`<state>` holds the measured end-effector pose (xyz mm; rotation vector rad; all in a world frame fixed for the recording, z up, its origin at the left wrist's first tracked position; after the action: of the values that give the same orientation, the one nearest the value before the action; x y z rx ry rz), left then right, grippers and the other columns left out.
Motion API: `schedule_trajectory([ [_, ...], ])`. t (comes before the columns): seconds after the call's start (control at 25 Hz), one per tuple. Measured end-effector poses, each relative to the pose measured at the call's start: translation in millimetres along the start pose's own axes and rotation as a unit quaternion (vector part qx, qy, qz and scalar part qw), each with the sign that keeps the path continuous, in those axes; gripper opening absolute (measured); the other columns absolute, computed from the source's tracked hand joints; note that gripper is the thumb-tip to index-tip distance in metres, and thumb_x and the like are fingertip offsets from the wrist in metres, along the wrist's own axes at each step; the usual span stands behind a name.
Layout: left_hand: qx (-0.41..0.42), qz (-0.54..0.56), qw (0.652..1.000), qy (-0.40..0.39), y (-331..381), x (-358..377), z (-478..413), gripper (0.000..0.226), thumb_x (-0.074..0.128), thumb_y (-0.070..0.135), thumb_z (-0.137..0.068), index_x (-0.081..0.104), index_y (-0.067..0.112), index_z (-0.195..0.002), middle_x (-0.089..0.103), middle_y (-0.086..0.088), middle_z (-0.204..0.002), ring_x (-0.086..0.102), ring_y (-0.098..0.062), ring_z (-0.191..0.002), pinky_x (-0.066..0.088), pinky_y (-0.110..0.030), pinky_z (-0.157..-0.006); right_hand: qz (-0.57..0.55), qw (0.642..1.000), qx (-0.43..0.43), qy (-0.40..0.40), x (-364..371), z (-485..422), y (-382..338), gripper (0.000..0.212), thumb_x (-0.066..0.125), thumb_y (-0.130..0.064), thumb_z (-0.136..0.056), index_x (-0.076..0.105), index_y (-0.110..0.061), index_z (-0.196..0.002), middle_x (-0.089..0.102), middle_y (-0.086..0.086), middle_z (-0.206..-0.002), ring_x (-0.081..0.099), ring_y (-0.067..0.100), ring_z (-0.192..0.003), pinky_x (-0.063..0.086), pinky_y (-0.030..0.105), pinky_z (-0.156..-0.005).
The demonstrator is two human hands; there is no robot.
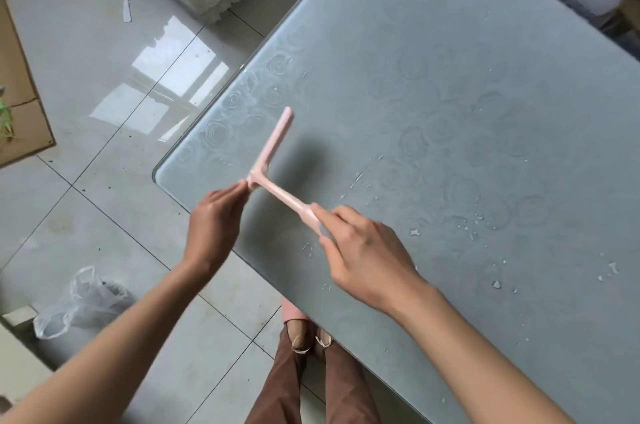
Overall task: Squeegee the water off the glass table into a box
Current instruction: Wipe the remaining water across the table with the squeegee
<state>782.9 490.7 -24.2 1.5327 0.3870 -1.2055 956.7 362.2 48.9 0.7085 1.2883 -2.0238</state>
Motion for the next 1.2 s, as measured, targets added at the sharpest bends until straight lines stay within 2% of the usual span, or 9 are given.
schedule_trajectory([
  [0.12,-0.075,-0.005,0.997,0.003,-5.6,19.6,8.1,0.024,0.064,0.011,-0.090,0.071,0.004,-0.112,0.070,-0.016,-0.110,0.067,-0.033,-0.099,0.054,-0.042,-0.084,0.001,0.999,0.013,-0.042,11.9,-10.6,16.4,0.044,0.042,-0.023,-0.095,0.037,-0.028,-0.139,0.052,0.002,-0.110,0.057,0.031,-0.092,0.045,0.040,-0.074],
  [0.32,0.045,0.033,0.997,-0.055,85.7,90.3,65.3,0.020,0.067,0.015,-0.082,0.075,0.015,-0.100,0.074,-0.008,-0.085,0.066,-0.023,-0.063,0.050,-0.023,-0.053,-0.024,0.991,0.118,-0.053,-17.9,104.7,101.2,0.046,0.051,-0.025,-0.094,0.044,-0.038,-0.138,0.054,-0.014,-0.108,0.060,0.017,-0.087,0.047,0.033,-0.069],
  [0.48,0.019,0.106,0.991,-0.085,131.6,113.5,86.3,0.018,0.071,0.013,-0.083,0.073,0.015,-0.101,0.075,0.000,-0.096,0.065,-0.021,-0.067,0.054,-0.030,-0.053,0.015,0.986,0.156,-0.055,-38.2,150.0,117.2,0.047,0.063,-0.020,-0.087,0.054,-0.035,-0.131,0.057,-0.018,-0.102,0.062,0.014,-0.076,0.051,0.033,-0.060],
  [0.56,0.008,0.120,0.990,-0.075,117.4,94.3,71.9,0.020,0.072,0.009,-0.082,0.075,0.011,-0.102,0.075,-0.006,-0.096,0.069,-0.022,-0.073,0.057,-0.035,-0.061,0.030,0.992,0.120,-0.041,-45.2,133.1,96.3,0.046,0.063,-0.021,-0.087,0.054,-0.034,-0.131,0.056,-0.017,-0.101,0.060,0.015,-0.073,0.050,0.032,-0.056],
  [0.76,-0.062,0.020,0.998,-0.013,16.7,3.8,-12.0,0.023,0.067,0.009,-0.087,0.074,0.013,-0.108,0.073,-0.017,-0.095,0.070,-0.032,-0.082,0.053,-0.039,-0.070,0.004,1.000,0.012,-0.018,-23.2,1.1,10.8,0.042,0.044,-0.024,-0.095,0.043,-0.026,-0.137,0.054,0.002,-0.112,0.057,0.033,-0.096,0.047,0.041,-0.076],
  [0.88,-0.091,-0.049,0.995,0.009,-42.9,-29.9,-62.2,0.023,0.062,0.016,-0.092,0.072,0.016,-0.113,0.071,-0.023,-0.091,0.069,-0.038,-0.085,0.050,-0.039,-0.070,0.009,1.000,0.000,-0.017,-1.6,-75.6,-32.2,0.031,0.043,-0.019,-0.094,0.048,-0.017,-0.124,0.054,0.010,-0.105,0.057,0.037,-0.094,0.038,0.036,-0.067],
  [0.96,-0.080,-0.067,0.994,0.017,-60.5,-30.6,-83.8,0.022,0.061,0.021,-0.093,0.072,0.016,-0.111,0.071,-0.023,-0.092,0.067,-0.039,-0.084,0.045,-0.034,-0.066,0.011,1.000,0.012,-0.024,9.9,-98.8,-36.4,0.026,0.043,-0.017,-0.093,0.049,-0.016,-0.118,0.053,0.010,-0.101,0.057,0.036,-0.091,0.032,0.033,-0.065],
  [1.08,-0.043,-0.037,0.998,0.034,-54.7,-14.7,-85.3,0.020,0.062,0.020,-0.092,0.074,0.012,-0.106,0.072,-0.019,-0.095,0.068,-0.037,-0.079,0.052,-0.037,-0.067,0.000,0.999,0.031,-0.020,14.5,-90.7,-18.9,0.032,0.040,-0.020,-0.095,0.045,-0.024,-0.126,0.051,0.007,-0.103,0.056,0.036,-0.092,0.035,0.036,-0.066],
  [1.2,0.060,-0.010,0.998,0.006,-18.3,2.8,-56.0,0.020,0.062,0.016,-0.087,0.076,0.012,-0.101,0.070,-0.019,-0.079,0.066,-0.034,-0.066,0.054,-0.040,-0.056,0.013,0.996,0.078,-0.043,4.7,-46.8,0.4,0.043,0.037,-0.026,-0.097,0.035,-0.037,-0.138,0.049,-0.001,-0.104,0.057,0.031,-0.094,0.041,0.038,-0.071],
])
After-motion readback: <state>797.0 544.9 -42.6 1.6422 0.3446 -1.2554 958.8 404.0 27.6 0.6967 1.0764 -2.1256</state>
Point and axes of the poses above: each hand's wrist, its own z-axis away from the middle knuckle, its own x-axis out of the palm, y = z × x, the point moved 6 cm from there along -z, towards the middle knuckle
